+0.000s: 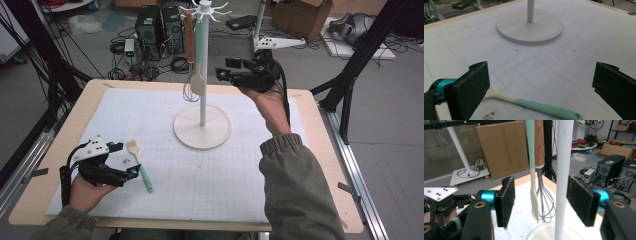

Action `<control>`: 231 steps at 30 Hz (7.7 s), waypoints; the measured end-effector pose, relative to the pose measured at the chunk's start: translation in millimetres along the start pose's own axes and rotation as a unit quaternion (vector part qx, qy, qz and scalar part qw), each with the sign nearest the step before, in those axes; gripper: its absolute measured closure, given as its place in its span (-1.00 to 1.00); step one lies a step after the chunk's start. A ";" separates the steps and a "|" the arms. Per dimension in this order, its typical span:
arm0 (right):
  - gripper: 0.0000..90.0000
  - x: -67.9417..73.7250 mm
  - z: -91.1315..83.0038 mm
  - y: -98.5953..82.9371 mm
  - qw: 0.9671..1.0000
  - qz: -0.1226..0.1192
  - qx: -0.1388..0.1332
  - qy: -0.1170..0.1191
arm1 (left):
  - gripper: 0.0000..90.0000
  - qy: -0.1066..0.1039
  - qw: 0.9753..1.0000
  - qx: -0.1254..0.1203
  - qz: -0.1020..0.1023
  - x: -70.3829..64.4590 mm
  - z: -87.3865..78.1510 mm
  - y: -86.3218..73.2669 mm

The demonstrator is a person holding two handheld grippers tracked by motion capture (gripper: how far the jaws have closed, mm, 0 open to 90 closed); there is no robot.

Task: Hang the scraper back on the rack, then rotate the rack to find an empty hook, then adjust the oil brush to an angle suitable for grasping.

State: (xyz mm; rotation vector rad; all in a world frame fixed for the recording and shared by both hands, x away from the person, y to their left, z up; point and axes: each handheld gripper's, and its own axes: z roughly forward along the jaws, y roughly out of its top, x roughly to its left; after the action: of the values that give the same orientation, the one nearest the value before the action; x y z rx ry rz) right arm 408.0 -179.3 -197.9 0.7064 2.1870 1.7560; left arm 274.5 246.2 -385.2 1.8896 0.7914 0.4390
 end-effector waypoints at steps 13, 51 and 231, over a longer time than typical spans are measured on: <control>0.80 -8.7 -14.8 41.5 0.999 -0.034 -0.005 0.022 | -0.96 -0.004 1.000 -0.003 -0.001 0.3 -0.3 0.6; 0.99 -1.0 -4.2 92.6 0.998 -0.059 -0.008 0.006 | -0.96 -0.005 1.000 -0.003 0.003 -0.7 -0.9 2.0; -0.34 68.9 -46.1 -189.8 0.998 0.001 0.058 -0.007 | -0.05 -0.029 0.998 0.047 0.028 14.4 8.6 -14.4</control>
State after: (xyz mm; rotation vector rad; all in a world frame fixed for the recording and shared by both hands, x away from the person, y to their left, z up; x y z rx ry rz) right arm 286.7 -212.6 -362.5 0.7456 2.2948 1.6294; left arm 285.4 254.6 -402.5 2.0074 0.7336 0.3847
